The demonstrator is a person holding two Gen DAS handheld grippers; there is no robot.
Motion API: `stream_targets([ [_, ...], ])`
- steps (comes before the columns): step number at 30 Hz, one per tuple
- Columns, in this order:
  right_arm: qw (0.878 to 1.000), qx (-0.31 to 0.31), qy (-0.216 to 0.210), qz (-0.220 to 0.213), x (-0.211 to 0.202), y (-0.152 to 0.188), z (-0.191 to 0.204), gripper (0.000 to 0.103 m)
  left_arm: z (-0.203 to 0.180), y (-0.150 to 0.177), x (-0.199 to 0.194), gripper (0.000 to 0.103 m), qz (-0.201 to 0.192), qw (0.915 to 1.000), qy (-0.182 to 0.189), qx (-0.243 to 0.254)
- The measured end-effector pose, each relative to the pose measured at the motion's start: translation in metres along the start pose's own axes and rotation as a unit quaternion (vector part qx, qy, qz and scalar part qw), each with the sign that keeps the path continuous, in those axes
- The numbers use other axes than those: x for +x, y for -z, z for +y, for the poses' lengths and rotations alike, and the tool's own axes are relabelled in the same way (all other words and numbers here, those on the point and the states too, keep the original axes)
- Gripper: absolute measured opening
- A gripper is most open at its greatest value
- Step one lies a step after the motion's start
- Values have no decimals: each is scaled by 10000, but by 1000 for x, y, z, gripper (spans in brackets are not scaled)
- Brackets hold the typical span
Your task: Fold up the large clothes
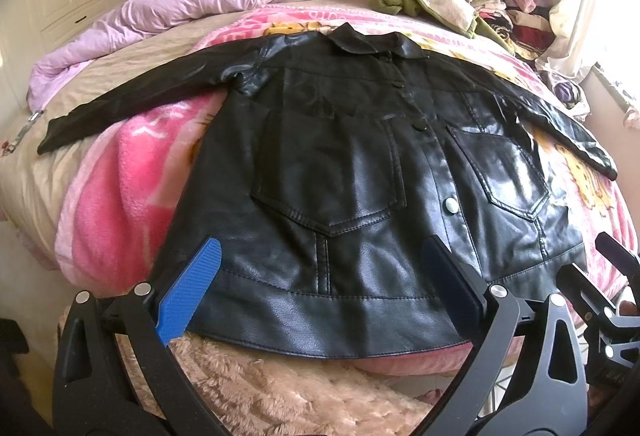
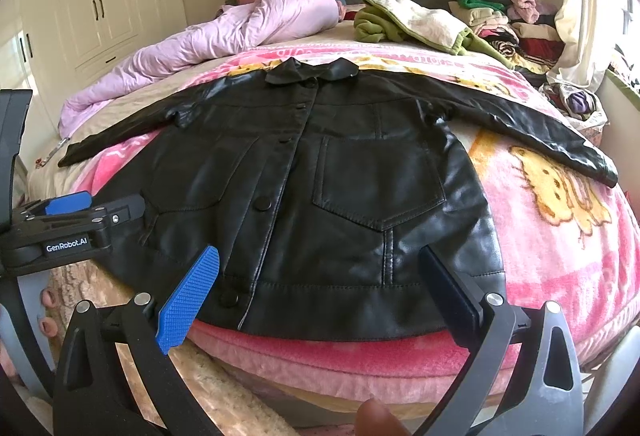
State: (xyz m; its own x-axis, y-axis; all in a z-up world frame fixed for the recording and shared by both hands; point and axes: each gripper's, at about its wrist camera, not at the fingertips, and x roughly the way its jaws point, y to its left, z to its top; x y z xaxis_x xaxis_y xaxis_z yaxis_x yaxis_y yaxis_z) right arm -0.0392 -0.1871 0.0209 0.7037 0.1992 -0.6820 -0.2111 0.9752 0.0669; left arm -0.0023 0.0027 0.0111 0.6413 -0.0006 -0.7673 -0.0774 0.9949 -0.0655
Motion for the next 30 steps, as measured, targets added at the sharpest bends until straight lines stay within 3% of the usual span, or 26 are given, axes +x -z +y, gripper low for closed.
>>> stream_targets([
  [30, 10000, 37, -65, 2, 2, -6, 3, 99, 3, -2, -2, 94, -62, 10000, -20, -40],
])
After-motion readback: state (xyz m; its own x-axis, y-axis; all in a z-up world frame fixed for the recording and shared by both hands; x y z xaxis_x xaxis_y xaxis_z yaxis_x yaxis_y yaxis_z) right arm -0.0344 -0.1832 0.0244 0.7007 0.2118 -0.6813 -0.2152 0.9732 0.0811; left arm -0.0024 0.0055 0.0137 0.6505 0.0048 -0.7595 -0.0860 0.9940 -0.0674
